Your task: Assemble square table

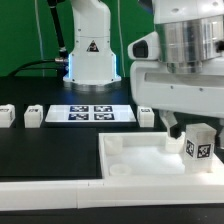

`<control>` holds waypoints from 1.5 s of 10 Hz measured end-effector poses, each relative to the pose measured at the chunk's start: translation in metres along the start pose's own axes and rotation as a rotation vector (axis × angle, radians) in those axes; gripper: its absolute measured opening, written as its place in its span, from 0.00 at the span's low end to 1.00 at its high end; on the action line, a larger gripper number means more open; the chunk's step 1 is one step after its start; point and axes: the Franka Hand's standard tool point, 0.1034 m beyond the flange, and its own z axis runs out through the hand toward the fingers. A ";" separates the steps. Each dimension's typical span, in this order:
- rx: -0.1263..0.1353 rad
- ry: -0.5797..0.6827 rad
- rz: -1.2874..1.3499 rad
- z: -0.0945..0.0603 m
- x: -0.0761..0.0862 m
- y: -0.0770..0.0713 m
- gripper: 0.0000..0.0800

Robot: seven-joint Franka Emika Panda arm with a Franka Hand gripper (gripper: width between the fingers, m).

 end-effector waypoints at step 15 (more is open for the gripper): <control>-0.047 0.052 -0.524 -0.001 0.001 -0.002 0.36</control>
Offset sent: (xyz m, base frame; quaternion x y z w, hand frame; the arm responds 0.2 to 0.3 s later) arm -0.0103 0.0053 -0.0032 -0.0214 0.0419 -0.4027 0.9141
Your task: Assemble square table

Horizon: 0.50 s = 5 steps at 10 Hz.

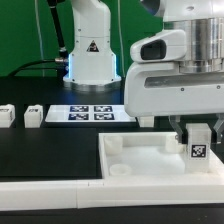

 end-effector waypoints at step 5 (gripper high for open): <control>0.008 -0.053 0.842 0.000 -0.001 0.004 0.36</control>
Offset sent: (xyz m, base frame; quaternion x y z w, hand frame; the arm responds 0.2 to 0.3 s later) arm 0.0097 0.0090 0.0070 0.0091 -0.0191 0.4000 0.9163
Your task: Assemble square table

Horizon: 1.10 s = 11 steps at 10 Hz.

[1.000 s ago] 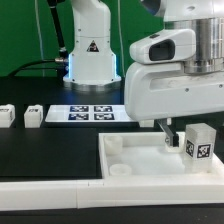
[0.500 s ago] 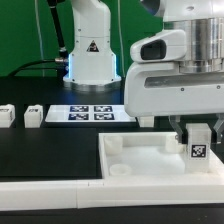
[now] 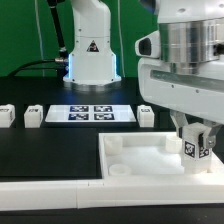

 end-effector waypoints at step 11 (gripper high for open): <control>0.014 -0.076 0.868 -0.001 0.004 0.000 0.36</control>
Offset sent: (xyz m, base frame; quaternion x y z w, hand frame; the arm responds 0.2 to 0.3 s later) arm 0.0000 0.0000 0.0000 0.0000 0.0000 0.1938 0.9810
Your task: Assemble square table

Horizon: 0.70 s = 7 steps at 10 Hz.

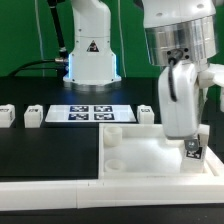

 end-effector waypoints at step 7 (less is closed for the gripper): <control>0.005 -0.006 -0.029 -0.005 -0.006 0.002 0.80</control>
Offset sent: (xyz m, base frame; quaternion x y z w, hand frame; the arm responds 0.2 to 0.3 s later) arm 0.0000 0.0000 0.0000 0.0000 0.0000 0.0000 1.0000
